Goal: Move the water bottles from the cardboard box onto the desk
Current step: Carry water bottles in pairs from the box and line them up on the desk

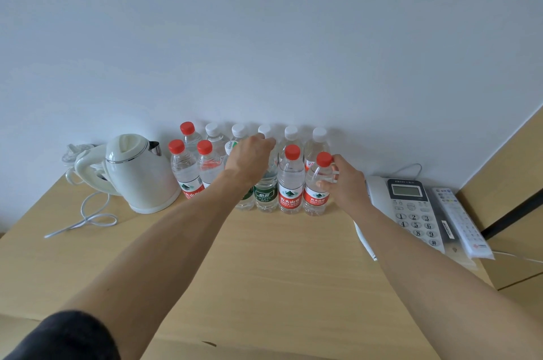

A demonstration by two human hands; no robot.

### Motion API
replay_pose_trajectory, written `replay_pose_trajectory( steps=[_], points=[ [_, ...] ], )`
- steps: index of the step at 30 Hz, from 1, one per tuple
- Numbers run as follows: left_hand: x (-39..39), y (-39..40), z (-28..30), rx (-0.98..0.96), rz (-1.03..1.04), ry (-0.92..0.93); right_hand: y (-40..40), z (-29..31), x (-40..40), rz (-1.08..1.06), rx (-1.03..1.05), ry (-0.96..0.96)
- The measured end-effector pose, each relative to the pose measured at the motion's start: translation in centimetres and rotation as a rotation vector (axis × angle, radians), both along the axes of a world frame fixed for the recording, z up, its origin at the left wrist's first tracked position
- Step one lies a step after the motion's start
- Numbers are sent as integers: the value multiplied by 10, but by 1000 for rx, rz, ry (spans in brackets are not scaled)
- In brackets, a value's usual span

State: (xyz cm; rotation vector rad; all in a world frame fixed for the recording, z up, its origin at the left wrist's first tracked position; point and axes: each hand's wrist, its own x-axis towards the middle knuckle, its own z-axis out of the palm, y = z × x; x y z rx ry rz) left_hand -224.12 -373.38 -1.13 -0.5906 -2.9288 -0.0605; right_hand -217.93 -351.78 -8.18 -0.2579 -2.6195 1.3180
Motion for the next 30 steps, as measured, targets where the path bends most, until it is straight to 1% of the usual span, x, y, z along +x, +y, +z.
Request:
replay_pose_trajectory(
  steps=[4,6,8,10,12,14,16,20,24,30],
  points=[
    [2,-3,2,32,7,-41,-2,5,2,-3,7,-21],
    [5,-8,2,106,2,-65,-2,9,2,-4,20,-39],
    [7,-20,2,138,-5,3,-2,11,2,-2,48,-60],
    [5,-37,4,91,-6,139,-2,13,3,-6,62,-70],
    [-2,-55,6,22,30,172,-3,14,6,-17,65,-66],
    [-9,-69,8,-42,73,124,-7,15,8,-44,86,-25],
    [-14,-75,7,-70,92,70,-13,17,10,-67,150,42],
    [-17,-77,0,16,95,31,-29,23,10,-74,301,146],
    [-21,-82,-1,49,96,7,-42,26,10,-83,383,181],
    [-26,-86,-6,41,61,-23,-50,31,6,-45,404,174]
  ],
)
